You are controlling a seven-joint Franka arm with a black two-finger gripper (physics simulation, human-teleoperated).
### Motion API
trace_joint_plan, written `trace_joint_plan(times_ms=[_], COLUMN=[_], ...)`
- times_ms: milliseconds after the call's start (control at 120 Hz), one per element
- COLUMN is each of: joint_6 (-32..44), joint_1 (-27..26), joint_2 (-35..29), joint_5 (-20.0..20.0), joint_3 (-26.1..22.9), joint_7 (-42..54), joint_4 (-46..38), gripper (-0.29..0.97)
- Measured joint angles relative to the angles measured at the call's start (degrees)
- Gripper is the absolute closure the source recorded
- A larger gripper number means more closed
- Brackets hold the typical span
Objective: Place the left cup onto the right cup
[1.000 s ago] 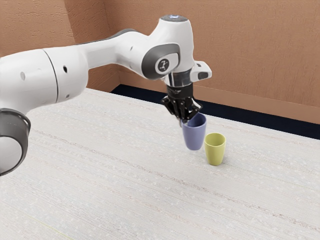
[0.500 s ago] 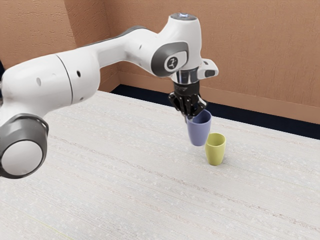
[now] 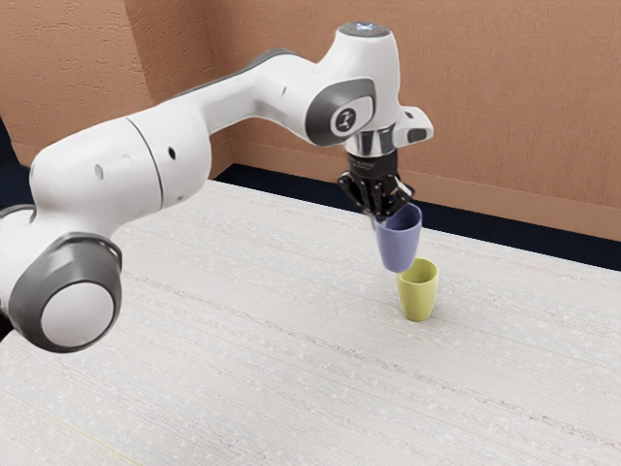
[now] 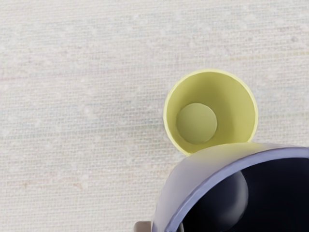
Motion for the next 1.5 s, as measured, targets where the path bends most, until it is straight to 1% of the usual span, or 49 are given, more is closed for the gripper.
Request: trace_joint_plan(times_ms=[117,375,808,1142,1500], joint_6=[0.16,0.59,3.93,6.31,7.63], joint_1=[0.1,0.41,1.69,1.99,1.99], joint_2=[1.16,3.71,8.57,9.87,9.64], joint_5=[0.15,1.83,2.17,2.19,2.05], joint_3=[-0.28,-2.22,-2.9,-3.55,-3.5], joint_7=[0.22,0.6,1.98,2.98,3.56], joint_4=[1.93,6.18,11.61,11.75,8.85], gripper=[0.78,0.78,0.78,0.78,0.78])
